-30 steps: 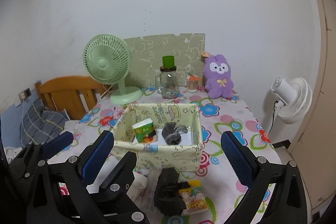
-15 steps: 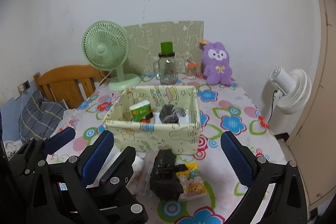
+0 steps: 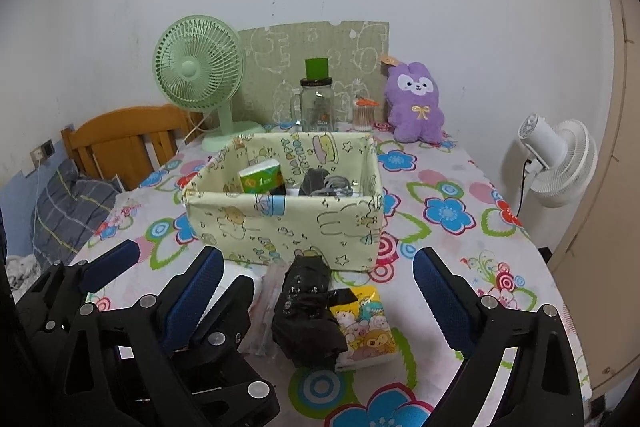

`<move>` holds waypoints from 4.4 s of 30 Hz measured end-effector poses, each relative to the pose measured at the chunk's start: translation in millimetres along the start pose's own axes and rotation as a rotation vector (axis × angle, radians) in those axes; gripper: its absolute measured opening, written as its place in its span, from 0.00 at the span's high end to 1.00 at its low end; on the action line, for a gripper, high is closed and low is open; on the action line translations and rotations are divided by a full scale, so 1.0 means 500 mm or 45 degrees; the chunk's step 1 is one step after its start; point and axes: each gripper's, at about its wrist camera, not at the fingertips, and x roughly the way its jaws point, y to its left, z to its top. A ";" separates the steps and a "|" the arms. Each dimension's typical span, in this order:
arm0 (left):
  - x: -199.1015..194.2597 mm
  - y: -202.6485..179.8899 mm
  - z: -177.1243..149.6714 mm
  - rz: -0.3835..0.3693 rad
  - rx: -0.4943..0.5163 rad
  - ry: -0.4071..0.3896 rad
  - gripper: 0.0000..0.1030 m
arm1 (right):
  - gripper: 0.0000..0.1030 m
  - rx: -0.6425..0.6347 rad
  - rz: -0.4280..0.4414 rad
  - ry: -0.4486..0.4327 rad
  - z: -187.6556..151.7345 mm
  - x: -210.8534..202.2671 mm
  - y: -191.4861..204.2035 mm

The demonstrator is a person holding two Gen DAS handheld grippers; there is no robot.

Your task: Organize soft objects

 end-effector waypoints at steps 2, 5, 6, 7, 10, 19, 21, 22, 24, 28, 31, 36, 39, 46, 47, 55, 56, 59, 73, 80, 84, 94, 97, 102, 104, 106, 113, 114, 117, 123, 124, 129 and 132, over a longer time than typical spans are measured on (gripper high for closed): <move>0.004 0.002 -0.009 0.001 0.001 0.016 0.07 | 0.06 0.000 0.004 0.008 -0.008 0.003 0.002; 0.015 0.005 -0.017 -0.001 0.000 0.048 0.09 | 0.07 0.007 0.009 0.029 -0.019 0.013 0.004; 0.020 0.006 -0.020 0.004 -0.003 0.062 0.10 | 0.07 0.011 0.012 0.040 -0.023 0.017 0.004; 0.023 0.007 -0.023 0.006 -0.004 0.069 0.10 | 0.07 0.016 0.015 0.049 -0.027 0.021 0.004; 0.033 0.011 -0.032 0.016 -0.001 0.089 0.10 | 0.08 0.027 0.021 0.072 -0.036 0.031 0.004; 0.069 0.019 -0.053 -0.007 -0.001 0.168 0.10 | 0.08 0.030 0.014 0.119 -0.059 0.060 0.004; 0.079 0.020 -0.058 -0.019 -0.009 0.198 0.10 | 0.08 0.037 0.009 0.132 -0.063 0.066 0.003; 0.084 0.022 -0.060 -0.026 -0.020 0.220 0.10 | 0.08 0.040 0.012 0.138 -0.064 0.069 0.001; 0.095 0.026 -0.065 -0.030 -0.050 0.259 0.10 | 0.08 0.043 0.023 0.157 -0.065 0.079 -0.002; 0.101 0.022 -0.069 -0.010 -0.038 0.256 0.10 | 0.08 0.045 0.035 0.186 -0.069 0.093 -0.006; 0.104 0.023 -0.069 -0.021 -0.041 0.254 0.14 | 0.08 0.056 0.040 0.168 -0.071 0.095 -0.012; 0.115 0.038 -0.064 0.033 -0.083 0.268 0.39 | 0.08 0.080 0.015 0.179 -0.068 0.107 -0.023; 0.121 0.049 -0.062 0.031 -0.113 0.274 0.45 | 0.15 0.103 0.038 0.196 -0.064 0.116 -0.028; 0.118 0.043 -0.058 0.025 -0.091 0.253 0.58 | 0.24 0.114 0.073 0.234 -0.060 0.135 -0.022; 0.118 0.041 -0.058 0.026 -0.084 0.252 0.59 | 0.26 0.113 0.075 0.238 -0.060 0.138 -0.021; 0.118 0.028 -0.061 0.047 -0.030 0.241 0.65 | 0.55 0.132 0.120 0.293 -0.066 0.156 -0.012; 0.118 0.026 -0.061 0.050 -0.024 0.238 0.66 | 0.56 0.130 0.120 0.293 -0.065 0.156 -0.011; 0.115 0.019 -0.062 0.068 0.006 0.227 0.68 | 0.60 0.120 0.117 0.294 -0.067 0.155 -0.007; 0.079 0.006 -0.049 0.011 -0.009 0.185 0.78 | 0.61 0.118 0.113 0.227 -0.055 0.108 -0.007; 0.051 -0.002 -0.036 -0.001 -0.015 0.160 0.79 | 0.61 0.125 0.115 0.193 -0.043 0.080 -0.011; 0.034 -0.004 -0.027 -0.009 -0.019 0.140 0.79 | 0.61 0.126 0.118 0.169 -0.033 0.059 -0.012; -0.013 -0.008 -0.007 -0.006 -0.025 0.089 0.79 | 0.61 0.115 0.113 0.121 -0.010 0.007 -0.009; -0.029 -0.010 0.001 -0.009 -0.023 0.070 0.79 | 0.61 0.113 0.109 0.104 -0.001 -0.008 -0.009; -0.049 -0.013 0.015 -0.018 -0.021 0.044 0.79 | 0.61 0.111 0.105 0.075 0.014 -0.034 -0.007; -0.058 -0.015 0.022 -0.023 -0.019 0.033 0.79 | 0.61 0.111 0.105 0.065 0.020 -0.045 -0.008; -0.066 -0.016 0.028 -0.025 -0.019 0.023 0.79 | 0.61 0.109 0.105 0.054 0.027 -0.055 -0.008; -0.087 -0.018 0.048 -0.029 -0.018 -0.005 0.79 | 0.61 0.100 0.103 0.026 0.049 -0.080 -0.006; -0.089 -0.017 0.051 -0.030 -0.019 -0.008 0.79 | 0.61 0.096 0.102 0.023 0.053 -0.083 -0.005; -0.092 -0.018 0.064 -0.037 -0.007 -0.015 0.79 | 0.61 0.088 0.096 0.015 0.064 -0.088 -0.003; -0.090 -0.017 0.083 -0.035 0.004 -0.034 0.79 | 0.61 0.081 0.078 -0.004 0.086 -0.088 -0.004; -0.090 -0.017 0.086 -0.035 0.005 -0.036 0.79 | 0.61 0.079 0.077 -0.006 0.090 -0.087 -0.004; -0.082 -0.015 0.100 -0.041 0.004 -0.043 0.79 | 0.61 0.075 0.074 -0.014 0.104 -0.081 -0.006; -0.077 -0.017 0.107 -0.044 0.004 -0.044 0.79 | 0.61 0.073 0.074 -0.015 0.110 -0.077 -0.007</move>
